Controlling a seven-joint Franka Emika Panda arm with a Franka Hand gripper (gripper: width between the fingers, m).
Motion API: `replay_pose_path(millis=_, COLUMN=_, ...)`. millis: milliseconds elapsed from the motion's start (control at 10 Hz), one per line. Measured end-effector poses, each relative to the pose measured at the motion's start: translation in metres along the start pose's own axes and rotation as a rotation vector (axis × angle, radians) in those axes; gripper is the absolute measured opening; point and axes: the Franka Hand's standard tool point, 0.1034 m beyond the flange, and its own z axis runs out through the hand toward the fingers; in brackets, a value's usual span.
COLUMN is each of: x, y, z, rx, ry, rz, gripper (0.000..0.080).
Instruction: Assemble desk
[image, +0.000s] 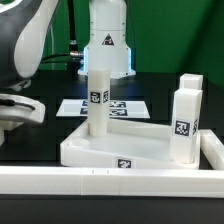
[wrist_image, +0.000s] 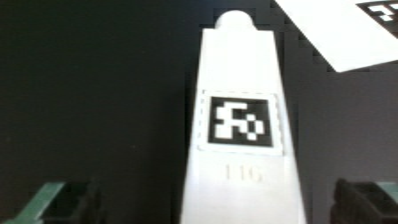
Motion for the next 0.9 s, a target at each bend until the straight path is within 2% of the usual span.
replay_pose_path(millis=200, x=0.003, y=-0.005, z=0.001, rx=-0.002, ry=0.004, rz=-0.010, gripper=0.0393)
replay_pose_path(millis=300, x=0.003, y=-0.006, z=0.001, rx=-0.003, ry=0.004, rz=-0.011, gripper=0.0393)
replay_pose_path(millis=400, x=0.003, y=-0.006, z=0.001, rx=-0.004, ry=0.004, rz=-0.012, gripper=0.0288)
replay_pose_path(millis=700, x=0.003, y=-0.008, z=0.000, rx=-0.007, ry=0.005, rz=-0.016, gripper=0.0288)
replay_pose_path(millis=800, x=0.001, y=-0.011, z=-0.004, rx=-0.021, ry=0.007, rz=-0.028, gripper=0.0288)
replay_pose_path(millis=900, x=-0.009, y=-0.015, z=-0.017, rx=-0.051, ry=0.010, rz=-0.045, gripper=0.0288)
